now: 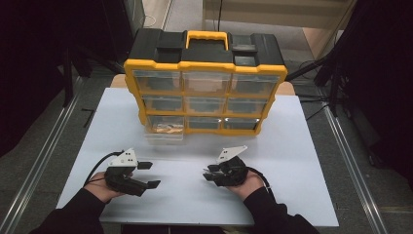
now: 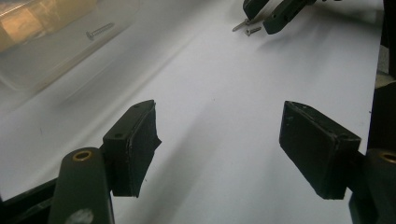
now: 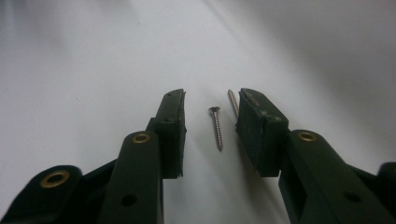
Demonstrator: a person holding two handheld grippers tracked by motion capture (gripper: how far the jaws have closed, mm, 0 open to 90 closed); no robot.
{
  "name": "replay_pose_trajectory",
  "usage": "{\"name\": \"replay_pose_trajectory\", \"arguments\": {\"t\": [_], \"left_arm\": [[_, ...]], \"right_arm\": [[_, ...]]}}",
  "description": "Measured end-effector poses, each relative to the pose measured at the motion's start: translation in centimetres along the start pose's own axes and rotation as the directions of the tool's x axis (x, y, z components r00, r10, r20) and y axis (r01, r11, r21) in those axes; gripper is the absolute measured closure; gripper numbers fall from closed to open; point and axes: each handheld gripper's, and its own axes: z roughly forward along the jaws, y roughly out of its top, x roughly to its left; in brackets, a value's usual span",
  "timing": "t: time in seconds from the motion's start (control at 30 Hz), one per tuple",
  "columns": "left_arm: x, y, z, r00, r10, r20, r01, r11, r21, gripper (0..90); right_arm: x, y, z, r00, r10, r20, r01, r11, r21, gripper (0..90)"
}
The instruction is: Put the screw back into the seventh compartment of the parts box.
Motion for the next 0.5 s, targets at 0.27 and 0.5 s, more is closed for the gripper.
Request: {"name": "replay_pose_trajectory", "arguments": {"t": [0.27, 0.5], "left_arm": [[0.0, -0.01, -0.01, 1.0, -0.001, -0.001, 0.001, 1.0, -0.005, 27.7], [0.0, 0.0, -0.02, 1.0, -0.001, 0.0, 0.001, 1.0, -0.006, 27.6]], "right_arm": [[0.22, -0.02, 0.45, 0.9995, -0.019, 0.024, 0.019, 1.0, 0.015, 73.3], [0.59, 0.04, 0.54, 0.9967, -0.052, 0.062, 0.05, 0.998, 0.026, 81.3]]}}
